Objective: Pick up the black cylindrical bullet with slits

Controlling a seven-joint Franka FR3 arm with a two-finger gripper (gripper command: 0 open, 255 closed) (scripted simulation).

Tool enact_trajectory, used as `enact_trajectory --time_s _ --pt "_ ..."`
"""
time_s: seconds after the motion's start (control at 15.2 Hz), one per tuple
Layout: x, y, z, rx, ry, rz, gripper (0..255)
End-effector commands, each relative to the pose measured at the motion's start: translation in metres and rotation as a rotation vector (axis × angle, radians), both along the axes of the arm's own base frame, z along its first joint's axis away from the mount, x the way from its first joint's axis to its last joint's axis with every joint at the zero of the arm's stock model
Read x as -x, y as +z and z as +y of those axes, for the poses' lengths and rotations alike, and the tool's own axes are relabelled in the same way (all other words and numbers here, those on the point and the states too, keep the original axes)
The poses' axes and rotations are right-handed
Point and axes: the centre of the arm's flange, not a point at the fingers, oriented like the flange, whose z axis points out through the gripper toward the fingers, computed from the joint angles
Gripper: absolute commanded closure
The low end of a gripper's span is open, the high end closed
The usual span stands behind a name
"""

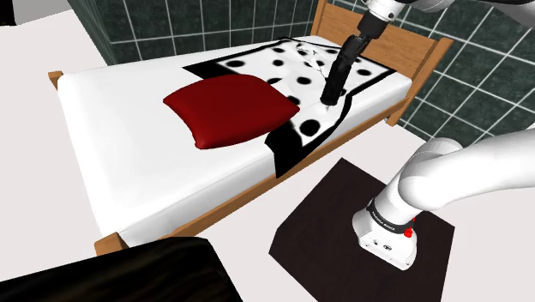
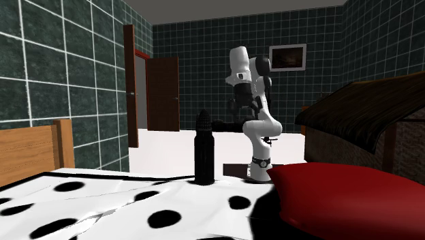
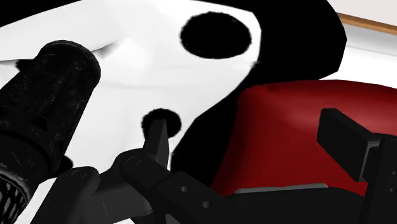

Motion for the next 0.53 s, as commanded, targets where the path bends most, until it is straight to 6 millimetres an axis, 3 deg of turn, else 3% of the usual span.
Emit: enact_trajectory --time_s 0.0,0.46 --pt "-0.004 0.006 -0.026 -0.005 0.001 -0.047 0" --pt "-0.019 0.022 -0.11 -0.031 0.002 -0.205 0"
